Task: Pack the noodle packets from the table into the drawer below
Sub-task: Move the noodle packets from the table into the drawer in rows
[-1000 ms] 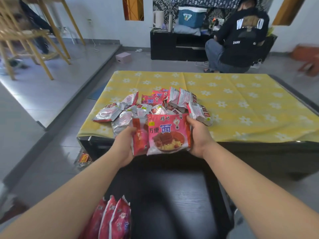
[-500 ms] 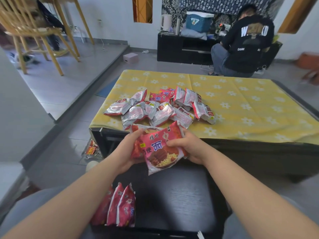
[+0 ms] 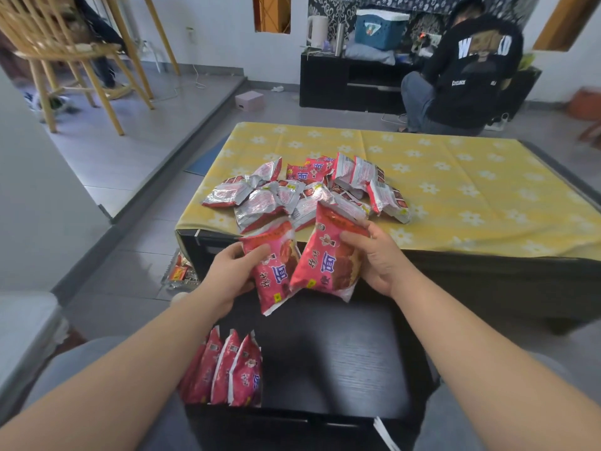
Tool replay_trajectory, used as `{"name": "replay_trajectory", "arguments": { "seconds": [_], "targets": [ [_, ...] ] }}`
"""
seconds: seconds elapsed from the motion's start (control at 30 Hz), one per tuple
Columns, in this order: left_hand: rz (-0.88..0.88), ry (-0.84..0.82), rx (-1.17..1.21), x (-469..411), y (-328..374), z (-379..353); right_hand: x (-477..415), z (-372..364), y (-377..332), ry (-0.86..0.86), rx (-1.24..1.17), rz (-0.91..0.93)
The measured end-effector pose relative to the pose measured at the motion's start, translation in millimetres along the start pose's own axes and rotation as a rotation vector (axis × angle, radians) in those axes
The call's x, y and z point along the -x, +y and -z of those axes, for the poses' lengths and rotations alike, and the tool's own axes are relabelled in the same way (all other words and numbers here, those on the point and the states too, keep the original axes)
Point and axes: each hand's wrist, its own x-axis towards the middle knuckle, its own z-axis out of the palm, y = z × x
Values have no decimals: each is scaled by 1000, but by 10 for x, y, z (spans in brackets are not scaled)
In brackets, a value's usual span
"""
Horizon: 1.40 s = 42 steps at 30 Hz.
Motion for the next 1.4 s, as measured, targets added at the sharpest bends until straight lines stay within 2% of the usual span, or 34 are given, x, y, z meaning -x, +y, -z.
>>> {"name": "replay_trajectory", "arguments": {
  "seconds": [0.13, 0.23, 0.37, 0.53, 0.6, 0.77, 0.83, 0.93, 1.0, 1.07, 1.17, 1.33, 1.4],
  "targets": [
    [43, -1, 64, 73, -32, -157, -4, -146, 209, -7, 76, -29],
    [98, -24, 126, 124, -50, -299, -4, -260, 395, -18, 265, -37],
    [238, -154, 211, 181, -90, -359, 22, -345, 643, -24, 413, 24],
    [67, -228, 155, 177, -271, -268, 50, -470, 794, 32, 586, 34],
    [82, -217, 131, 159, -357, -270, 47, -523, 871, 50, 637, -17],
    [131, -226, 54, 119, -476, -204, 51, -546, 1019, 45, 506, -181],
    [137, -218, -1, 107, -505, -187, 67, -529, 1090, 114, 629, -161],
    [154, -114, -40, 94, -601, -172, 139, -475, 1229, 248, 900, -49],
    [176, -40, -118, 104, -677, -144, 179, -438, 1316, 245, 1021, -31],
    [203, -22, -177, 114, -757, -111, 179, -420, 1399, 140, 1093, -108],
    [288, -92, -189, 139, -871, -105, 217, -419, 1522, 19, 1052, -308],
    [480, -136, -194, 156, -1044, -212, 336, -312, 1679, -11, 877, -557],
    [497, -121, -336, 166, -1099, -241, 349, -260, 1751, -14, 871, -598]
  ]
}}
